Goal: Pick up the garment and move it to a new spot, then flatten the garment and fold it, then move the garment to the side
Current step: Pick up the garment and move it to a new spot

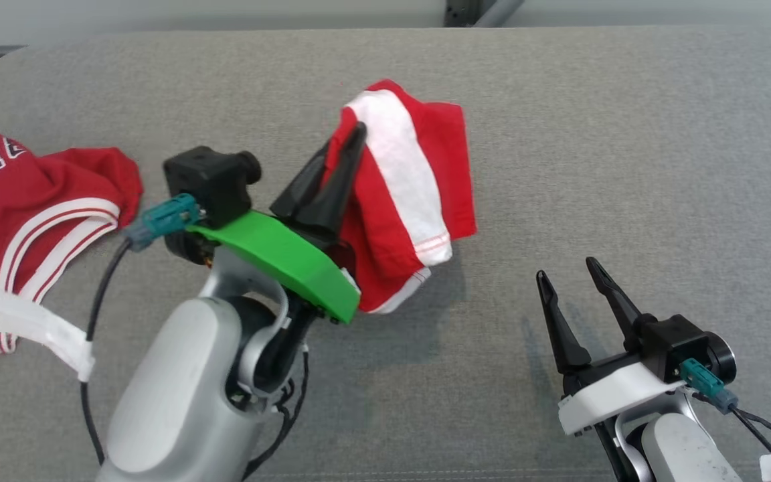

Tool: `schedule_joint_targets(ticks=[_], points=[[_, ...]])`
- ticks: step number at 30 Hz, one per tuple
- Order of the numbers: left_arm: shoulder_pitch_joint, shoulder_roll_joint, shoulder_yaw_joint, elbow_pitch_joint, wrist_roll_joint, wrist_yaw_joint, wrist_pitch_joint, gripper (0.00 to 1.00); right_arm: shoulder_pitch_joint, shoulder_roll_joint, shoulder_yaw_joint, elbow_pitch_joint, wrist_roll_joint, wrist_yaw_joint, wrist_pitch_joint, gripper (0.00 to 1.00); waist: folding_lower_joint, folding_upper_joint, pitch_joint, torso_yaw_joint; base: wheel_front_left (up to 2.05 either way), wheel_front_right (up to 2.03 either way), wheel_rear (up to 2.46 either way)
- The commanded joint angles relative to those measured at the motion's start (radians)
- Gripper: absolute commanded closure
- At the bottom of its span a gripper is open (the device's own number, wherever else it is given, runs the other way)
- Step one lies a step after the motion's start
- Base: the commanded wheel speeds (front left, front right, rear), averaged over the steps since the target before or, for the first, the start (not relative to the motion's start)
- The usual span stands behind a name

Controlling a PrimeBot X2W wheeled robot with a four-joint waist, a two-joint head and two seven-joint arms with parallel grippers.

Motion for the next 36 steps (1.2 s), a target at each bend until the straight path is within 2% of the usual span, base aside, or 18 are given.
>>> schedule_joint_targets(ticks=[1,4,8,13,15,17,19,20,21,22,23,25,29,36], points=[[0.014,-0.022,-0.037,0.003,0.023,0.006,-0.01,1.0,0.01,0.004,-0.005,0.003,0.001,-0.001,-0.003,0.0,0.0,-0.0001,-0.033,-0.13,0.0,0.0,0.0],[0.014,-0.042,-0.075,0.034,0.036,0.01,-0.022,1.0,0.017,0.008,-0.015,0.003,0.002,-0.001,-0.003,0.0,0.0,-0.0001,-0.032,-0.169,0.0,0.0,0.0],[-0.009,-0.068,-0.116,0.141,0.047,0.029,-0.078,1.0,0.014,0.014,-0.015,0.007,0.002,-0.001,-0.003,0.0,0.0,-0.0001,-0.024,-0.251,0.0,0.0,0.0],[-0.021,-0.078,-0.151,0.317,0.014,0.053,-0.199,1.0,0.019,0.023,-0.018,0.009,0.003,-0.001,-0.003,0.0,0.0,-0.0001,-0.014,-0.324,0.0,0.0,0.0],[-0.005,-0.082,-0.208,0.401,-0.095,0.054,-0.274,1.0,0.019,0.025,-0.012,0.013,0.005,-0.001,-0.003,0.0,0.0,-0.0001,-0.012,-0.35,0.0,0.0,0.0],[0.033,-0.081,-0.261,0.443,-0.267,0.034,-0.285,1.0,0.021,0.027,-0.01,0.014,0.006,-0.001,-0.003,0.0,0.0,-0.0001,-0.011,-0.358,0.0,0.0,0.0],[0.012,-0.08,-0.323,0.501,-0.331,0.03,-0.301,1.0,0.018,0.028,-0.006,0.016,0.004,-0.001,-0.003,0.0,0.0,-0.0001,-0.008,-0.363,0.0,0.0,0.0],[0.0,-0.079,-0.353,0.538,-0.35,0.029,-0.311,0.91,0.016,0.029,-0.006,0.017,0.002,-0.001,-0.003,0.0,0.0,-0.0001,-0.007,-0.364,0.0,0.0,0.0],[0.0,-0.08,-0.381,0.567,-0.381,0.022,-0.319,0.61,0.013,0.028,-0.006,0.018,0.001,-0.001,-0.003,0.0,0.0,-0.0001,-0.008,-0.364,0.0,0.0,0.0],[-0.004,-0.08,-0.403,0.588,-0.398,0.016,-0.331,0.49,0.01,0.029,-0.006,0.018,0.0,-0.001,-0.003,0.0,0.0,-0.0001,-0.009,-0.363,0.0,0.0,0.0],[-0.014,-0.08,-0.423,0.604,-0.419,0.013,-0.345,0.0,0.008,0.029,-0.008,0.016,-0.001,-0.001,-0.003,0.0,0.0,-0.0001,-0.008,-0.36,0.0,0.0,0.0],[-0.032,-0.08,-0.461,0.627,-0.449,0.009,-0.367,0.0,0.007,0.027,-0.013,0.013,-0.005,-0.001,-0.003,0.0,0.0,-0.0001,-0.008,-0.35,0.0,0.0,0.0],[-0.066,-0.08,-0.516,0.66,-0.479,0.033,-0.409,0.0,0.015,0.021,-0.021,0.005,-0.014,-0.001,-0.003,0.0,0.0,-0.0001,-0.018,-0.328,0.0,0.0,0.0],[-0.07,-0.074,-0.602,0.705,-0.356,0.094,-0.436,0.0,0.039,0.005,-0.038,-0.01,-0.032,-0.001,-0.003,0.0,0.0,-0.0001,-0.067,-0.286,0.0,0.0,0.0]])
